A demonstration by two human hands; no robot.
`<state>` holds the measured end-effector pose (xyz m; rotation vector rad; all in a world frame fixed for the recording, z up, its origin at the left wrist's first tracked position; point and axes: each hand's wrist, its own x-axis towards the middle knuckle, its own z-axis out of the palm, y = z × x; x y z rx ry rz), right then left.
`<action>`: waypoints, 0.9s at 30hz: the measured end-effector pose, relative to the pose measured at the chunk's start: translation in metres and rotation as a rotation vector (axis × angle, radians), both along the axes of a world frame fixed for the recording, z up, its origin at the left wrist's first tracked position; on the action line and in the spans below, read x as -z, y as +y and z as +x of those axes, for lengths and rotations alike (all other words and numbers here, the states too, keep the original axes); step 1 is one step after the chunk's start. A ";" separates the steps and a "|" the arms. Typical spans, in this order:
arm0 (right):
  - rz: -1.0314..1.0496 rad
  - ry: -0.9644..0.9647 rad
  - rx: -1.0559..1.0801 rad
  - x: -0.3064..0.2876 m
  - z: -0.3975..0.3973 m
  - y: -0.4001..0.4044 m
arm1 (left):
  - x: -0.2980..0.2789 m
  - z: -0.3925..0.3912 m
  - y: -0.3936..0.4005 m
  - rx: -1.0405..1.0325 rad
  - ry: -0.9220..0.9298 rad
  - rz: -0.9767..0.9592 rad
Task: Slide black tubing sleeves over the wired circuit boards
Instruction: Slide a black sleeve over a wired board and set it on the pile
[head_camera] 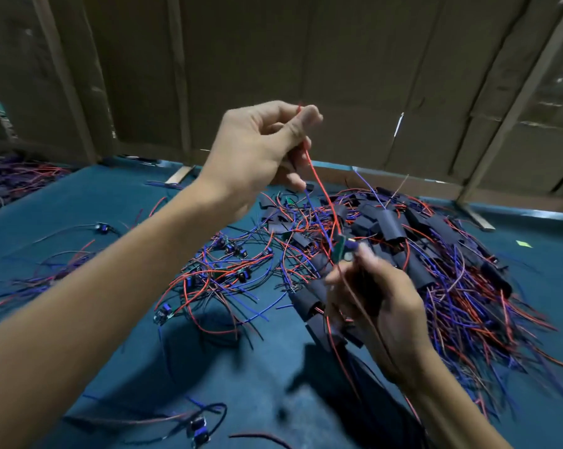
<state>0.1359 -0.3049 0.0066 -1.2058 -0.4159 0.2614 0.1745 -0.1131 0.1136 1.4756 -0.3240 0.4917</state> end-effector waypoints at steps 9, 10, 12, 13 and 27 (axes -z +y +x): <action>-0.094 -0.016 -0.214 0.012 -0.004 0.015 | 0.046 -0.016 -0.005 0.093 0.231 -0.238; -0.076 0.021 -0.182 0.012 -0.005 0.017 | 0.053 -0.019 -0.003 0.073 0.265 -0.225; -0.027 0.129 -0.096 0.012 -0.004 0.019 | 0.070 -0.029 -0.001 0.013 0.315 -0.130; -0.013 0.166 -0.057 0.013 -0.003 0.020 | 0.081 -0.035 -0.001 0.011 0.320 -0.082; -0.114 0.185 -0.034 0.022 0.001 0.021 | 0.133 -0.070 -0.011 0.184 0.373 -0.215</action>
